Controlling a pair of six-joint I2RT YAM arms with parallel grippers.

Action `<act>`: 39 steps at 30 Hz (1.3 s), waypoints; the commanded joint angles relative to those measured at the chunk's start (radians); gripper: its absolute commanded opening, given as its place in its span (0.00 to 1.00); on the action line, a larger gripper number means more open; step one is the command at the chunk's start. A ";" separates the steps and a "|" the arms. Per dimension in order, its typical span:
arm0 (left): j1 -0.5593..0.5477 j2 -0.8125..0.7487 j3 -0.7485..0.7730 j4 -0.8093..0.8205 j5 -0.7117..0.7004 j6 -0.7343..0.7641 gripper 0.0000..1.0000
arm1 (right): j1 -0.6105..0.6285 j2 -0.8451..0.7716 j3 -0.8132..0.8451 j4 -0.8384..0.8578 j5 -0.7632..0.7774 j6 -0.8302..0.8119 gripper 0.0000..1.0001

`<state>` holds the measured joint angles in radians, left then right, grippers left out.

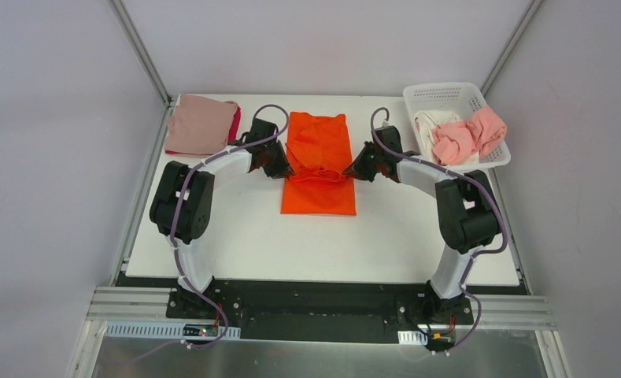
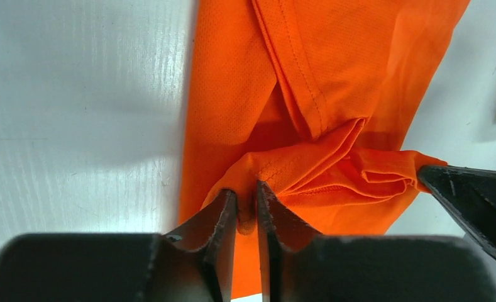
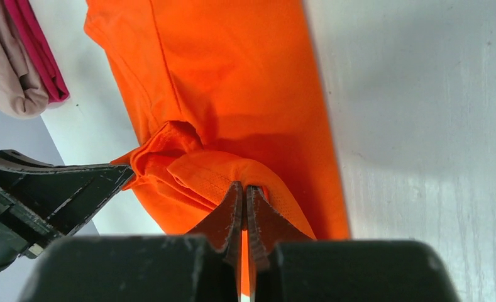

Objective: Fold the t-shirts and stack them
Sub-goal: Fold the folded rectangular tshirt in 1/3 of the way, then grab one side of the 2/3 rectangular tshirt with both arms

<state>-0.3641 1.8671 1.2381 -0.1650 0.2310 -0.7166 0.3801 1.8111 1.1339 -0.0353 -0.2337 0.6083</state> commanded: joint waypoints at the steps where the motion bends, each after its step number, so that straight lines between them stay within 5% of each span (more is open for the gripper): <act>1: 0.020 0.009 0.041 0.013 0.025 0.012 0.23 | -0.014 0.029 0.057 0.057 -0.028 -0.004 0.06; 3: 0.021 -0.001 0.041 0.013 0.031 0.015 0.34 | -0.018 0.038 0.074 0.052 -0.037 -0.002 0.23; 5: 0.022 -0.025 0.038 0.013 0.030 0.022 0.59 | -0.019 0.041 0.105 0.011 -0.037 -0.012 0.44; 8: 0.022 -0.087 0.009 0.012 0.010 0.025 0.96 | -0.018 0.030 0.144 -0.058 -0.015 -0.041 0.62; 11: 0.023 -0.190 -0.048 0.009 -0.035 0.029 0.99 | -0.017 -0.027 0.132 -0.111 0.027 -0.054 0.95; 12: 0.022 -0.227 -0.072 0.007 -0.052 0.028 0.99 | -0.017 -0.055 0.115 -0.121 0.037 -0.056 0.99; 19: 0.019 -0.415 -0.273 0.000 -0.033 0.007 0.99 | -0.015 -0.283 -0.126 -0.123 0.058 -0.035 1.00; 24: 0.003 -0.447 -0.383 0.011 0.038 -0.021 0.99 | -0.013 -0.393 -0.312 -0.009 -0.139 0.014 1.00; 28: -0.013 -0.442 -0.437 0.014 0.016 -0.039 0.97 | -0.012 -0.425 -0.408 -0.001 -0.144 0.023 0.99; 39: -0.013 -0.259 -0.452 0.118 0.072 -0.076 0.58 | -0.013 -0.334 -0.442 0.072 -0.136 0.049 0.79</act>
<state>-0.3729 1.5513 0.7811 -0.0971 0.2588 -0.7788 0.3653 1.4326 0.6765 -0.0341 -0.3592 0.6376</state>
